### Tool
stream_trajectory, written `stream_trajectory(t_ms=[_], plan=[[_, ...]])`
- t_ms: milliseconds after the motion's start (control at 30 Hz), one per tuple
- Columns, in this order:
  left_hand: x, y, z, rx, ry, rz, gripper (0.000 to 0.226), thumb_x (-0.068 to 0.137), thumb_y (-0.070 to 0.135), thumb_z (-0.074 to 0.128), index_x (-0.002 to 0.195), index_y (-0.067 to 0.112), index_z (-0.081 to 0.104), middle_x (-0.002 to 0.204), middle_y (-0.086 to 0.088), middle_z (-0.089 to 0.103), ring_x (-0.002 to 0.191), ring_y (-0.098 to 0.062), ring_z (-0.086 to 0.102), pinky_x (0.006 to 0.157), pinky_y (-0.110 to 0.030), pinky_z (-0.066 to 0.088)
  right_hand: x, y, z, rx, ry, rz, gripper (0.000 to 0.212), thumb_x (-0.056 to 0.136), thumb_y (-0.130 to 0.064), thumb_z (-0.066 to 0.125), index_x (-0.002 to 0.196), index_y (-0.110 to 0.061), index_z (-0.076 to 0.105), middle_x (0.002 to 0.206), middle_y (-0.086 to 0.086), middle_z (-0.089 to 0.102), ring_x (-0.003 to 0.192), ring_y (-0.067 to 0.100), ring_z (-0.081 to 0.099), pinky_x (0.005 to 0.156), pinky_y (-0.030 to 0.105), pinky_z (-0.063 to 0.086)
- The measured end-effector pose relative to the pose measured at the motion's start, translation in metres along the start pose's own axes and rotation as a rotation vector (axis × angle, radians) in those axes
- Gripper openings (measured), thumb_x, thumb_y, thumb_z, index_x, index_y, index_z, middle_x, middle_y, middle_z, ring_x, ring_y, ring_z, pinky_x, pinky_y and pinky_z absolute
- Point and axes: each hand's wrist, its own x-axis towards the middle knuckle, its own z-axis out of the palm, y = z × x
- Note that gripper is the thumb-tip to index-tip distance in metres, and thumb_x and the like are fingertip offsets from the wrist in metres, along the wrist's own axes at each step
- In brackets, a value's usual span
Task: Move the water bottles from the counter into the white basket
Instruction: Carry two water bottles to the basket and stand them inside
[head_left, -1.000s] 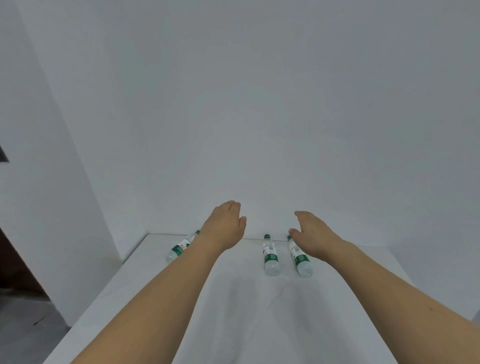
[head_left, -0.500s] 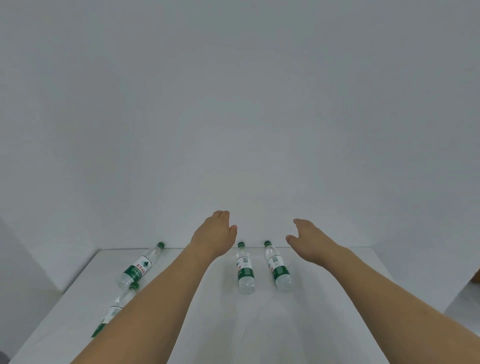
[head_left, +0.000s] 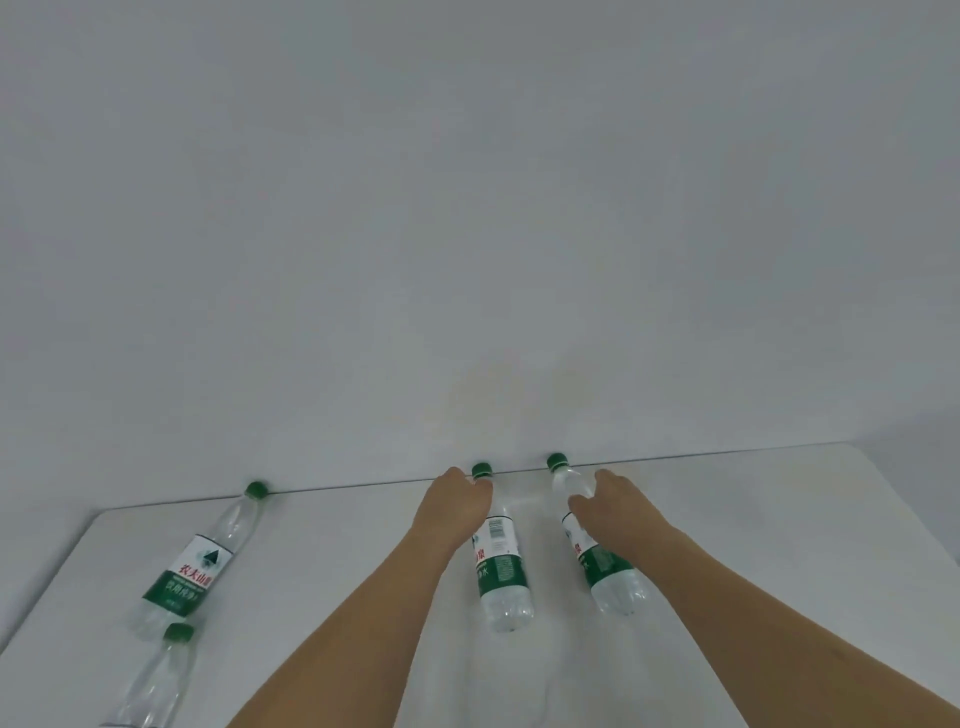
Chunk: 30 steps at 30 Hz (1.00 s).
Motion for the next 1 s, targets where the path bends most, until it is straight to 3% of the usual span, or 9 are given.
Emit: stream_trajectory(t_ms=[33,100,200,367,500,700,867,933,1000], plan=[[0.018,-0.002,0.012,-0.031,-0.013,-0.04,0.025,0.097,0.034,0.046,0.091,0.01,0.05,0.1,-0.007,0.056,0.074,-0.015,0.05,0.061,-0.027,0.039,0.018,0.004,0.011,-0.006,-0.008,0.021,0.038,0.088,-0.033,0.048,0.116,-0.008,0.046,0.115,0.011,0.052,0.105,0.029,0.056,0.092,0.042,0.05],[0.051,-0.007,0.036,-0.072,-0.033,-0.115,0.043,0.091,0.043,0.05,0.116,0.008,0.05,0.118,-0.01,0.048,0.093,-0.025,0.057,0.076,-0.033,0.05,0.051,0.011,0.03,-0.019,-0.006,0.048,0.049,0.087,-0.043,0.05,0.121,-0.008,0.044,0.116,0.011,0.051,0.107,0.03,0.054,0.092,0.042,0.049],[0.084,-0.022,0.065,-0.104,-0.029,-0.206,0.069,0.081,0.054,0.057,0.133,0.01,0.042,0.115,-0.007,0.04,0.108,-0.032,0.056,0.092,-0.042,0.051,0.088,0.019,0.053,-0.075,0.039,0.081,0.064,0.085,-0.051,0.055,0.13,-0.008,0.04,0.125,0.013,0.047,0.113,0.033,0.052,0.091,0.04,0.046],[0.108,-0.044,0.091,-0.29,0.066,-0.262,0.067,0.056,0.061,0.058,0.11,0.023,0.053,0.105,-0.004,0.055,0.093,-0.029,0.062,0.085,-0.046,0.053,0.111,0.029,0.08,-0.153,0.174,0.066,0.062,0.078,-0.053,0.059,0.122,-0.012,0.043,0.117,0.007,0.052,0.107,0.029,0.055,0.081,0.038,0.046],[0.117,-0.049,0.093,-0.33,0.07,-0.259,0.061,0.051,0.062,0.06,0.1,0.027,0.055,0.104,-0.004,0.059,0.089,-0.028,0.064,0.084,-0.046,0.054,0.113,0.031,0.084,-0.138,0.221,0.054,0.061,0.076,-0.054,0.058,0.12,-0.014,0.044,0.111,0.005,0.052,0.103,0.028,0.055,0.075,0.035,0.041],[0.12,-0.051,0.094,-0.367,0.074,-0.261,0.061,0.049,0.067,0.063,0.099,0.032,0.055,0.101,-0.002,0.061,0.085,-0.027,0.066,0.081,-0.048,0.056,0.114,0.032,0.086,-0.119,0.266,0.047,0.061,0.076,-0.056,0.059,0.119,-0.014,0.046,0.112,0.004,0.054,0.104,0.028,0.056,0.077,0.036,0.043],[0.125,-0.056,0.095,-0.479,0.045,-0.258,0.05,0.048,0.059,0.067,0.088,0.032,0.056,0.095,-0.004,0.067,0.079,-0.029,0.07,0.077,-0.051,0.059,0.116,0.036,0.086,-0.106,0.271,0.038,0.063,0.076,-0.059,0.06,0.119,-0.015,0.047,0.111,0.004,0.055,0.103,0.028,0.057,0.077,0.035,0.043],[0.121,-0.056,0.09,-0.559,-0.001,-0.248,0.052,0.049,0.053,0.07,0.093,0.028,0.057,0.095,-0.007,0.068,0.078,-0.031,0.071,0.075,-0.053,0.06,0.112,0.037,0.08,-0.048,0.223,0.047,0.061,0.074,-0.057,0.063,0.115,-0.015,0.049,0.106,0.003,0.058,0.097,0.027,0.059,0.077,0.035,0.047],[0.106,-0.054,0.079,-0.692,-0.056,-0.25,0.05,0.06,0.038,0.073,0.103,0.019,0.056,0.093,-0.01,0.067,0.07,-0.029,0.068,0.07,-0.046,0.06,0.103,0.039,0.07,0.096,0.163,0.065,0.06,0.073,-0.051,0.069,0.115,-0.013,0.051,0.097,0.0,0.06,0.088,0.023,0.06,0.076,0.036,0.051]])
